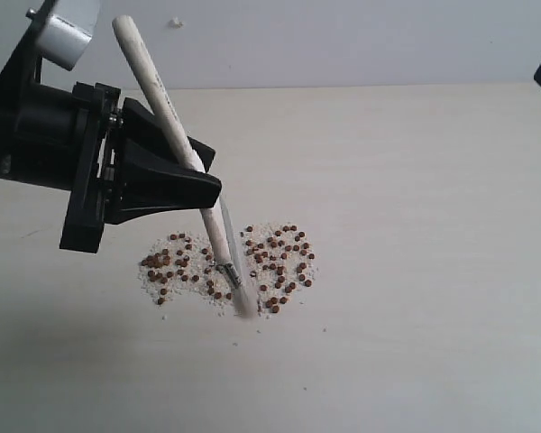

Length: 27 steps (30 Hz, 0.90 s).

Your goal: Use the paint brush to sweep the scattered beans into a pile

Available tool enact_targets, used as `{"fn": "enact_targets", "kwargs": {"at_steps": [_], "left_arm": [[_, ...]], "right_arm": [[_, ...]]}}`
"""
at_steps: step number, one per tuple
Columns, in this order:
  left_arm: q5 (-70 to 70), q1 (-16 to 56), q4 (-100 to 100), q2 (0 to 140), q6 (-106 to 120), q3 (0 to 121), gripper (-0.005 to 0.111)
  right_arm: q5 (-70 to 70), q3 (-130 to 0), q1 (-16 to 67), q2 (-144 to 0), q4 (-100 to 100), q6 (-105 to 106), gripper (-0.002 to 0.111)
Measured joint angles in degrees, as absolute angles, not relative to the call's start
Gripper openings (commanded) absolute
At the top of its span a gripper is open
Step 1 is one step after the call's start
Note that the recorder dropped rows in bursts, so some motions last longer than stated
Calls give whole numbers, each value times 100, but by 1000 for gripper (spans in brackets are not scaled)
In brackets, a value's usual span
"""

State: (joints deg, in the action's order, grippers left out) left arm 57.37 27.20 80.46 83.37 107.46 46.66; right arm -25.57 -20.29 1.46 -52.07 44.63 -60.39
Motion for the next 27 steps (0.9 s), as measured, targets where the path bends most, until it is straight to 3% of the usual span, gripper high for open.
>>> {"fn": "enact_targets", "kwargs": {"at_steps": [11,19,27], "left_arm": [[5728,2720,7951,8487,10733,4666,0],[5728,2720,7951,8487,10733,4666,0],[5714,2720,7963,8487,10733,4666,0]], "right_arm": [[-4277,-1921,146,-5119,5023,-6110,0],[-1707,-3040,146,-5608,9433,-10281,0],[1181,-3102,784,-5614,9976,-10516,0]]}}
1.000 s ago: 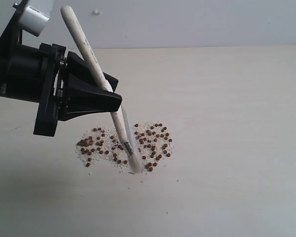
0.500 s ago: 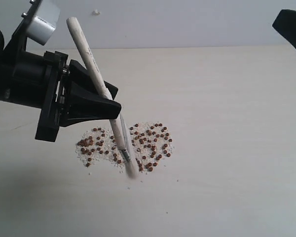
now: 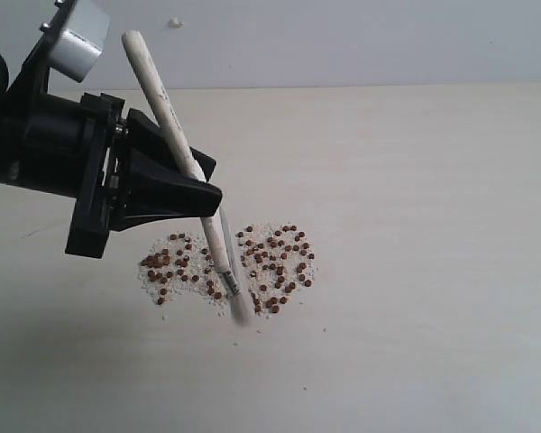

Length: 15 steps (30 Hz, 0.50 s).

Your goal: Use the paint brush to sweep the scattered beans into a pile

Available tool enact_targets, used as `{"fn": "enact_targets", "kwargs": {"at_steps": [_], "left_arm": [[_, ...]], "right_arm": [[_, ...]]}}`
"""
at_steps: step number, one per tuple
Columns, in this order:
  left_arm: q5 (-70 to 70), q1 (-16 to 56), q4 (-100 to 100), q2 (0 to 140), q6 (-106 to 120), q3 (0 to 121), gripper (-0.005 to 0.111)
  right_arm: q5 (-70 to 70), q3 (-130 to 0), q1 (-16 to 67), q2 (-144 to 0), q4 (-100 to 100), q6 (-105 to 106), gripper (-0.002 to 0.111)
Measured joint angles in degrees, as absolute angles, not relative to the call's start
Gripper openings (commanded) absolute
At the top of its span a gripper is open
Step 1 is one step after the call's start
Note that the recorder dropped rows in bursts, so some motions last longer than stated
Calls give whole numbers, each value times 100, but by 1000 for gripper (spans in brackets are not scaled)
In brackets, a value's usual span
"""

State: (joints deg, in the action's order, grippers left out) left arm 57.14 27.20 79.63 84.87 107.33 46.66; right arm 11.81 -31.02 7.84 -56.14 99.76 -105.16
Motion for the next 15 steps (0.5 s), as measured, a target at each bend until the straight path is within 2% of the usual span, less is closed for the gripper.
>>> {"fn": "enact_targets", "kwargs": {"at_steps": [4,7,12,15], "left_arm": [[5663,2720,7963,8487,10733,4666,0],[5663,2720,7974,8487,10733,4666,0],[5648,2720,7974,8487,10722,4666,0],[5648,2720,7974,8487,10705,4666,0]], "right_arm": [[2280,-3102,1169,-5639,9974,-9558,0],[3262,-3299,1342,-5849,9200,-7795,0],[4917,-4302,1396,-6790,6303,-4435,0],[4843,-4536,1409,-7141,4704,-3567,0]]}}
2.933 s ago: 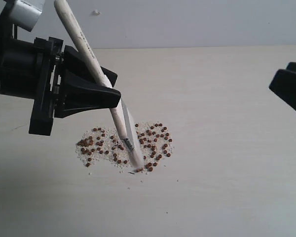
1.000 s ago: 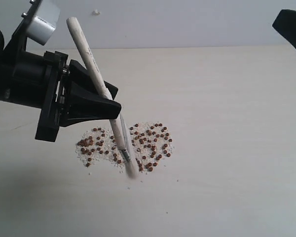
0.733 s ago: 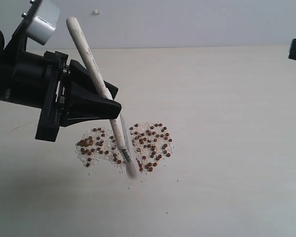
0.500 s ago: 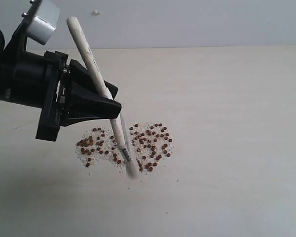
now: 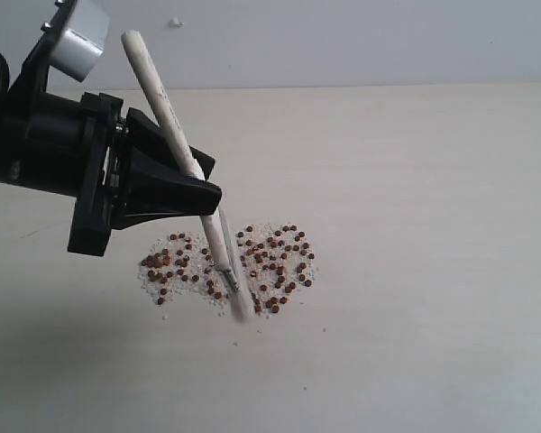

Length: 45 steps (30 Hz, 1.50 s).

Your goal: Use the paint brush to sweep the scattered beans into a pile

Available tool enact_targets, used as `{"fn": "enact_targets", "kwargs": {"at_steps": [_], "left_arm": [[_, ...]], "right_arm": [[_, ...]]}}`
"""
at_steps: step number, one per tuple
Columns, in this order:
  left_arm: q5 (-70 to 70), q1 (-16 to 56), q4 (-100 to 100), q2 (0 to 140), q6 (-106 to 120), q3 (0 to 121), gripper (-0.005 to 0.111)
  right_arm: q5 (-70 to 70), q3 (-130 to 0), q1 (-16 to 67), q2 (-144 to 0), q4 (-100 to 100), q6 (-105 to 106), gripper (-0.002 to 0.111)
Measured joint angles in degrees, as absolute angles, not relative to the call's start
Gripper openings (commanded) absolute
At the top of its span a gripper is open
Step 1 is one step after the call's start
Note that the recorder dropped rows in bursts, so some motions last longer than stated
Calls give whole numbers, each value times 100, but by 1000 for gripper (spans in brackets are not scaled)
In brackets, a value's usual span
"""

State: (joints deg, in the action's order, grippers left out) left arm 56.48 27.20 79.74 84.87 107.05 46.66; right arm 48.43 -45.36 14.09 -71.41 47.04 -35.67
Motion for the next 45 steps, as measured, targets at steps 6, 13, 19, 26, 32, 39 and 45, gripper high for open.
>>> {"fn": "enact_targets", "kwargs": {"at_steps": [6,13,19,26,32,39,45], "left_arm": [[5589,2720,8076,8613,10595,4666,0],[5229,2720,8095,8781,10495,4666,0],[5207,2720,8130,8781,10473,4666,0],[5194,2720,8164,8781,10406,4666,0],[5128,2720,8186,8781,10246,4666,0],[4878,2720,7710,8781,9520,4752,0],[4874,2720,7592,8781,9420,4776,0]], "right_arm": [[-670,-3097,2068,-7033,3510,-5038,0],[-2687,-3043,3746,-7033,1072,-2242,0],[-2937,-3043,3846,-7033,1663,-2578,21],[-3105,-3128,3858,-7262,2792,-2758,45],[-2699,-3632,4178,-7689,2990,-2784,45],[-1937,-4282,4573,-8022,3014,-2759,45],[-1880,-4418,4587,-8060,2971,-2811,55]]}}
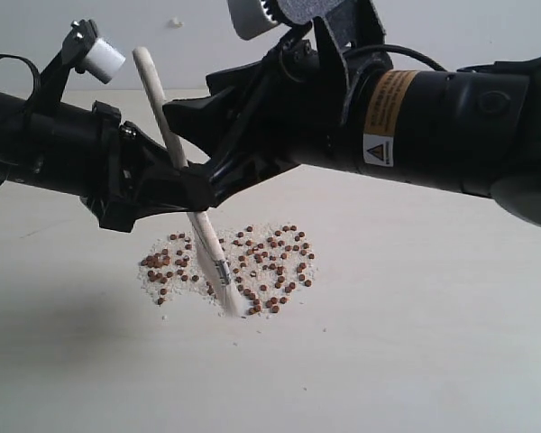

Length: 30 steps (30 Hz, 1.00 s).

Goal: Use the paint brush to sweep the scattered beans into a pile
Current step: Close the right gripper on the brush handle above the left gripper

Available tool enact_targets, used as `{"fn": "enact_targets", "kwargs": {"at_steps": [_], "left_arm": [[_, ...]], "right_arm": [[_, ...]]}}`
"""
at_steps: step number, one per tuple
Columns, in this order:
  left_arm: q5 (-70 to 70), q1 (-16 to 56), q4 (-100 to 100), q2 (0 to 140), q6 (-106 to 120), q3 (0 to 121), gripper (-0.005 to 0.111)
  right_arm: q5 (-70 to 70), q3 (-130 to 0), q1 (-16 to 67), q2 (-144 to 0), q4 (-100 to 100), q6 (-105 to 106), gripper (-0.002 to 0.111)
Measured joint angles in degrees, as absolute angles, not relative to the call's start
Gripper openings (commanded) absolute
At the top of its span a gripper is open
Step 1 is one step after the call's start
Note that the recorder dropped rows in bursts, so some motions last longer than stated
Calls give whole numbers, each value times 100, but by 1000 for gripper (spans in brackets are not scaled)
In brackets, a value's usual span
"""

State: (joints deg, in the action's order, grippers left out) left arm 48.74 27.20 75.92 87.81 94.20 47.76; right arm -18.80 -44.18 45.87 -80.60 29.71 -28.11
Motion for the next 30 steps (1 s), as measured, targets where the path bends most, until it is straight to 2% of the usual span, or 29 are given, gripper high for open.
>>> {"fn": "enact_targets", "kwargs": {"at_steps": [2,30], "left_arm": [[4834,2734,7593,8781,9406,4779,0],[4589,2900,7579,8793,9406,4814,0]], "right_arm": [[-1866,-4418,4587,-8060,2971,-2851,59],[-1782,-4999,4587,-8669,3012,-3526,58]]}}
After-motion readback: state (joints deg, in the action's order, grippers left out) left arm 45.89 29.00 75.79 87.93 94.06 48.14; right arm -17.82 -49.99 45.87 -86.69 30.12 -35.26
